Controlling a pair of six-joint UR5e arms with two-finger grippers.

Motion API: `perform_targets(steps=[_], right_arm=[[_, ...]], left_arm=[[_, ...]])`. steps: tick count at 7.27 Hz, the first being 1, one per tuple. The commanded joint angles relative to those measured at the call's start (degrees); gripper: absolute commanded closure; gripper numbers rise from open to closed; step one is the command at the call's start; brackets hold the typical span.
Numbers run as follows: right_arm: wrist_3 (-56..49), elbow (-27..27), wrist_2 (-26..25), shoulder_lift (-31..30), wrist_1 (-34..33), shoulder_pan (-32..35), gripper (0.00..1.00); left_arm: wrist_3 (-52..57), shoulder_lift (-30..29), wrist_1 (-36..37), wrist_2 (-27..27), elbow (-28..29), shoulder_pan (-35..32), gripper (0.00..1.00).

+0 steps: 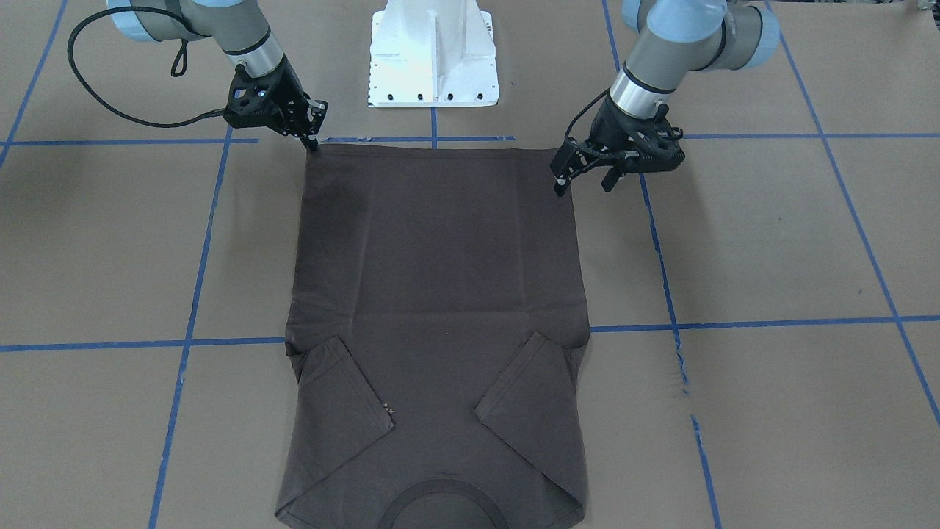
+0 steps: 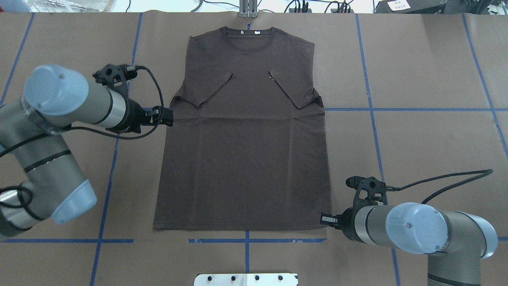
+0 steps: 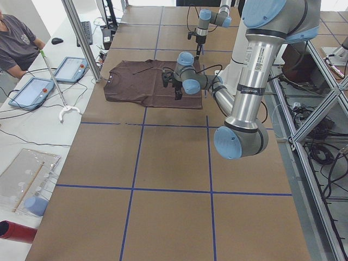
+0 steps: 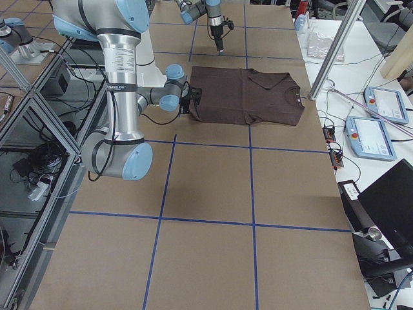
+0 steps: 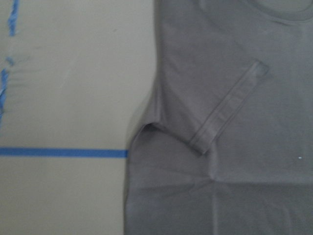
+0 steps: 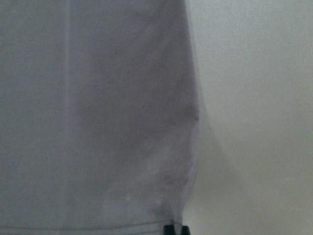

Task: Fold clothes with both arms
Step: 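Move both grippers to the shirt hem corners nearest the robot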

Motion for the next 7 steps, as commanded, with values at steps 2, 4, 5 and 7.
perform_targets(steps=[2, 4, 5, 7], right_arm=[[-8.74, 0.46, 3.4, 0.38, -0.03, 2.47, 1.0], [-8.75, 0.38, 3.41, 0.56, -0.03, 2.39, 1.0], [-8.75, 0.46, 3.41, 0.65, -0.03, 2.38, 1.0], [-8.75, 0.46, 3.32, 0.74, -0.03, 2.3, 1.0]], left_arm=[[-13.52, 1.74, 4.06, 12.27, -0.83, 14.73, 0.05], [-13.64, 1.92, 5.84, 13.0, 0.14, 16.95, 0.06], [-13.64, 1.83, 5.84, 13.0, 1.28, 17.22, 0.08], [-13.03, 1.92, 5.84, 13.0, 1.64, 17.22, 0.14]])
